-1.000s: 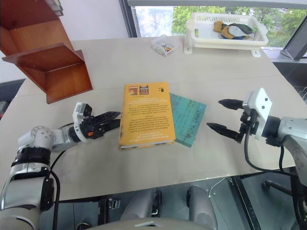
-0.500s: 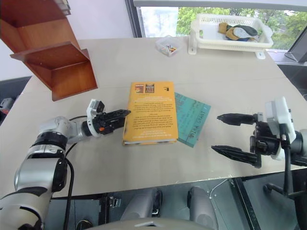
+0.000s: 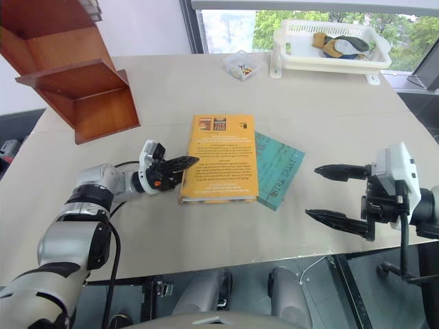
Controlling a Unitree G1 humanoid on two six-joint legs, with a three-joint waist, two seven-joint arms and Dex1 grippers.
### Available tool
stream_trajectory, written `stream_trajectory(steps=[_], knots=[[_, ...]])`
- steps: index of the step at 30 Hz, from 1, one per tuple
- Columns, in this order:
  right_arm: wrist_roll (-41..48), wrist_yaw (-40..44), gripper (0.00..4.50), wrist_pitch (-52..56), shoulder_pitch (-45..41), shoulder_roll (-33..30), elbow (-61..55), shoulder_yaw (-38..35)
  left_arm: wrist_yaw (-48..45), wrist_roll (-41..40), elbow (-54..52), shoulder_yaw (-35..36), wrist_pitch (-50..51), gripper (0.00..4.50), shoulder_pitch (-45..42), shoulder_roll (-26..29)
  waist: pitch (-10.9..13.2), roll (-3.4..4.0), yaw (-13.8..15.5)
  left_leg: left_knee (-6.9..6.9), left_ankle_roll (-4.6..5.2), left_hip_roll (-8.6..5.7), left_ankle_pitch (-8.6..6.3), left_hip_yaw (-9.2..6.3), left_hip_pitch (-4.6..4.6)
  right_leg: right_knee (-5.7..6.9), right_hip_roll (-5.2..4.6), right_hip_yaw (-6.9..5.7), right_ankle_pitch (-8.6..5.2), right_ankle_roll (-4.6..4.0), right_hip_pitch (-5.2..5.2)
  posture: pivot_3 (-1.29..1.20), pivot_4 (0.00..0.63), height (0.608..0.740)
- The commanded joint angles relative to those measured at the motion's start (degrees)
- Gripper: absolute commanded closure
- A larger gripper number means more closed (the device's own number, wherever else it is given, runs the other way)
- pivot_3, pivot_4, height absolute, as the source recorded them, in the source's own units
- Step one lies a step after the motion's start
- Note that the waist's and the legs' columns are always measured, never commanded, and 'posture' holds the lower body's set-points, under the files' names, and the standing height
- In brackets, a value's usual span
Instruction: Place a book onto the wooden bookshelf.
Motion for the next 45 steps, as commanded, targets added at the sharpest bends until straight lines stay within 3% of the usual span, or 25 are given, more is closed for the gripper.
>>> stream_trajectory(steps=[1, 4, 7, 9, 16, 22, 25, 29, 35, 42, 45], knots=[[-1.34, -0.42, 0.00, -1.73, 0.31, -0.56, -1.33, -0.98, -2.20, 1.54, 1.73, -0.94, -0.67, 1.68, -1.29, -1.36, 0.00, 0.00, -0.04, 0.00, 0.00, 0.00, 0.00, 0.00, 0.00, 0.00, 0.00, 0.00, 0.00, 0.00, 0.00, 0.00, 0.150, 0.740], [-1.30, -0.43, 0.00, -1.70, 0.74, -0.29, -1.66, -1.24, -2.99, 2.50, 2.78, -0.81, -1.11, 2.24, -1.68, -1.51, 0.00, 0.00, -0.08, 0.01, 0.00, 0.00, 0.00, 0.00, 0.00, 0.00, 0.01, 0.00, 0.00, 0.00, 0.00, 0.00, 0.150, 0.740], [-1.18, -0.48, 0.00, -1.87, 1.26, -0.11, -1.76, -1.53, -3.89, 3.11, 2.77, -1.06, -0.68, 3.59, -1.56, -1.40, 0.00, 0.00, -0.10, 0.01, 0.00, 0.00, 0.00, 0.00, 0.00, 0.02, 0.01, 0.00, 0.00, 0.00, 0.00, 0.00, 0.150, 0.740], [-1.14, -0.57, 0.00, -2.15, 1.60, 0.03, -1.59, -1.57, -4.01, 2.93, 2.02, -1.12, 0.11, 4.20, -1.28, -1.26, 0.00, 0.00, -0.11, 0.01, 0.00, 0.00, 0.00, 0.00, 0.00, 0.02, 0.01, 0.00, 0.00, 0.00, 0.00, 0.00, 0.150, 0.740], [-1.31, -0.55, 0.00, -2.90, 2.46, 0.12, -1.30, -1.33, -3.57, 1.79, -2.10, 0.53, 0.45, 4.26, 0.23, -0.41, 0.00, 0.00, -0.17, 0.02, 0.00, 0.01, 0.00, 0.00, 0.00, 0.02, 0.02, 0.01, 0.00, 0.01, -0.01, 0.00, 0.150, 0.740], [0.09, -0.36, 0.00, -3.44, 0.80, 0.51, 0.69, -2.21, 4.16, -7.82, -21.69, 11.15, 3.74, 4.26, 0.08, -1.09, 0.11, -0.17, -0.16, 0.10, -0.01, 0.10, 0.00, -0.12, -0.16, 0.02, 0.00, -0.09, 0.00, 0.00, -0.07, 0.00, 0.150, 0.740], [2.54, -1.47, 0.00, -4.43, -2.02, 2.97, 2.65, -2.32, 11.74, -9.84, -30.33, 15.45, 0.78, 4.26, -0.23, -2.96, 0.11, -0.18, -0.15, 0.11, -0.03, 0.10, 0.01, -0.10, -0.16, 0.00, -0.05, -0.06, 0.01, 0.00, -0.06, 0.00, 0.150, 0.740], [3.38, -3.16, 0.00, -5.50, -5.62, 5.83, 5.78, -1.53, 19.65, -8.42, -38.47, 15.59, -6.03, 4.26, -0.96, -4.28, 0.11, -0.18, -0.14, 0.11, -0.28, 0.09, 0.15, -0.09, -0.14, 0.00, -0.06, -0.04, 0.01, -0.01, -0.06, 0.00, 0.150, 0.740], [1.20, -2.66, 0.00, -7.53, -9.34, 7.67, 8.96, 2.42, 28.92, 6.38, -44.52, 6.84, -32.16, 4.26, -6.40, -3.56, 0.11, -0.18, -0.07, 0.09, -0.30, 0.03, 0.17, -0.07, -0.15, -0.01, -0.06, -0.02, 0.02, -0.02, -0.06, 0.00, 0.150, 0.740], [2.87, -2.76, 0.00, -8.65, -16.09, 11.08, 15.53, 3.67, 29.54, 29.43, -45.15, -7.17, -60.17, 4.26, -12.31, 8.48, 0.12, -0.17, -0.43, -0.09, -0.30, -0.03, 0.17, 0.16, -0.12, -0.18, -0.03, 0.23, 0.02, -0.02, -0.16, 0.00, 0.150, 0.740], [4.68, -1.35, 0.00, -7.91, -18.92, 12.04, 18.63, 3.60, 30.41, 34.10, -44.72, -8.44, -64.34, 4.26, -14.34, 13.15, 0.14, -0.14, -0.33, -0.19, -0.30, -0.01, 0.17, 0.20, -0.13, -0.16, 0.04, 0.25, 0.02, -0.02, -0.27, 0.00, 0.150, 0.740]])
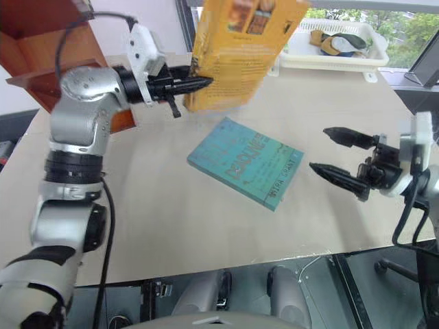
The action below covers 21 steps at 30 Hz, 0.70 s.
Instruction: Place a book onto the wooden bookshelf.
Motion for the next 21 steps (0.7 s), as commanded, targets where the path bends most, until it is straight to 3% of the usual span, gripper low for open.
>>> stream_trajectory(steps=[1, 10, 16, 21], knots=[[3.36, 1.48, 0.00, 0.10, -3.23, 0.47, 2.34, -1.38, 1.48, 5.74, -0.98, -0.04, -5.87, 4.26, -2.86, 4.97, 0.01, 0.02, 0.05, 0.00, 0.01, 0.00, 0.00, -0.01, -0.02, 0.00, 0.01, -0.02, 0.00, 0.00, -0.01, 0.00, 0.150, 0.740], [4.42, 8.26, 0.00, 1.59, -10.66, -0.24, 10.10, 1.27, 1.15, 19.75, 6.33, -1.02, -17.20, 4.26, -6.02, 23.89, 0.08, -0.01, -0.27, 0.06, 0.28, -0.02, -0.15, 0.03, -0.05, 0.08, 0.04, -0.06, -0.01, 0.03, -0.02, 0.00, 0.150, 0.740], [3.21, 11.52, 0.00, 1.31, -13.13, 0.37, 12.80, 2.79, 1.01, 24.13, 11.37, -1.60, -19.49, 4.26, -10.80, 28.61, 0.11, -0.05, 0.28, 0.11, 0.30, -0.03, -0.16, -0.01, -0.07, 0.15, 0.03, -0.13, -0.02, 0.05, 0.01, 0.00, 0.150, 0.740], [1.82, 11.94, 0.00, 0.36, -13.89, 1.33, 12.83, 3.50, -1.98, 25.20, 11.33, -1.06, -17.31, 4.26, -8.21, 31.36, 0.12, -0.06, -0.06, 0.15, 0.30, -0.02, -0.16, 0.01, -0.04, 0.25, 0.05, -0.12, -0.02, 0.05, 0.00, 0.00, 0.150, 0.740]])
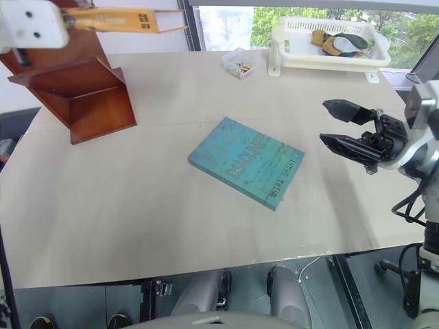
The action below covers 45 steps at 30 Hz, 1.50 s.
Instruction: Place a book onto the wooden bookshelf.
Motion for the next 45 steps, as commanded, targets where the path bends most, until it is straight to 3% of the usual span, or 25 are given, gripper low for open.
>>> stream_trajectory(steps=[1, 10, 28, 29, 31, 36, 45], knots=[[-0.18, 0.47, 0.00, -1.14, -1.29, 0.20, -0.85, -0.49, -1.92, 0.13, -1.42, 1.87, 2.33, 4.26, 1.94, 3.28, 0.00, 0.01, -0.14, 0.00, 0.00, 0.02, 0.00, 0.01, 0.00, 0.00, 0.00, 0.00, 0.00, 0.00, -0.01, 0.00, 0.150, 0.740], [0.27, 0.27, 0.00, -0.57, -2.08, -0.46, -1.97, -1.22, 2.49, 1.70, 2.93, 3.37, 5.51, 4.26, 7.39, 6.27, 0.08, -0.12, -1.24, 0.02, 0.00, 0.03, 0.00, 0.01, 0.01, 0.02, 0.00, 0.02, 0.00, 0.00, -0.01, 0.00, 0.150, 0.740], [0.32, -1.61, 0.00, -0.84, -0.05, -0.58, -4.23, -2.94, 8.26, 9.91, 15.01, -2.09, 3.31, 4.26, -0.22, 4.52, 0.10, -0.17, -1.47, 0.02, 0.00, 0.04, 0.00, 0.04, 0.00, 0.06, 0.02, 0.01, 0.01, 0.01, -0.05, 0.00, 0.150, 0.740], [0.25, -1.64, 0.00, -0.85, -0.08, -0.58, -4.22, -3.00, 7.87, 10.06, 14.98, -2.17, 3.30, 3.27, -0.13, 4.63, 0.10, -0.17, -1.47, 0.02, 0.00, 0.04, 0.00, 0.04, 0.00, 0.06, 0.02, 0.01, 0.01, 0.00, -0.05, 0.00, 0.150, 0.740], [0.16, -1.61, 0.00, -0.84, -0.12, -0.61, -4.11, -3.09, 6.98, 9.83, 14.56, -1.89, 3.69, 2.63, 0.45, 4.87, 0.10, -0.17, -1.43, 0.02, 0.00, 0.05, 0.00, 0.04, 0.00, 0.06, 0.02, 0.01, 0.01, 0.01, -0.05, 0.00, 0.150, 0.740], [-0.02, -1.62, 0.00, -0.96, 0.00, -0.50, -4.04, -3.02, 7.30, 10.63, 14.35, -1.20, 6.95, 0.20, 1.14, 5.08, 0.10, -0.17, -1.32, 0.03, 0.00, 0.04, 0.00, 0.04, 0.00, 0.06, 0.01, 0.01, 0.01, 0.01, -0.05, 0.00, 0.150, 0.740], [0.06, -1.74, 0.00, -0.82, -0.15, -0.61, -4.09, -3.02, 6.27, 11.17, 13.44, -1.14, 8.82, 0.08, 1.82, 6.16, 0.10, -0.17, -1.32, 0.03, 0.00, 0.04, 0.00, 0.03, 0.00, 0.07, 0.00, 0.01, 0.01, 0.01, -0.04, 0.00, 0.150, 0.740]])
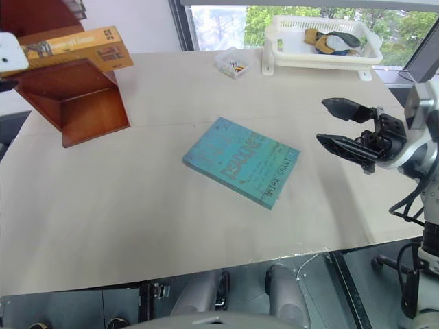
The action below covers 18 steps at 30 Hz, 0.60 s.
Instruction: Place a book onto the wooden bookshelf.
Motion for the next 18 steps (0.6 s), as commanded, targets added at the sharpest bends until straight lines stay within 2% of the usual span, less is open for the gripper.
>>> stream_trajectory(steps=[1, 18], knots=[[0.65, 0.00, 0.00, -0.73, -0.39, -0.90, -1.44, -1.81, -0.26, 0.10, -1.84, 1.44, 0.61, 0.08, -0.67, 2.16, 0.00, 0.00, 0.00, 0.00, 0.00, 0.00, 0.00, 0.00, 0.00, 0.00, 0.00, 0.00, 0.00, 0.00, 0.00, 0.00, 0.150, 0.740], [2.50, 0.26, 0.00, 0.26, -2.37, -0.80, 0.11, -2.69, -4.77, -4.19, -13.74, 5.35, 8.53, 0.08, 0.58, 2.19, 0.00, -0.01, -0.02, 0.04, 0.00, 0.01, 0.00, -0.01, 0.01, 0.05, 0.00, 0.01, 0.00, 0.00, 0.00, 0.00, 0.150, 0.740]])
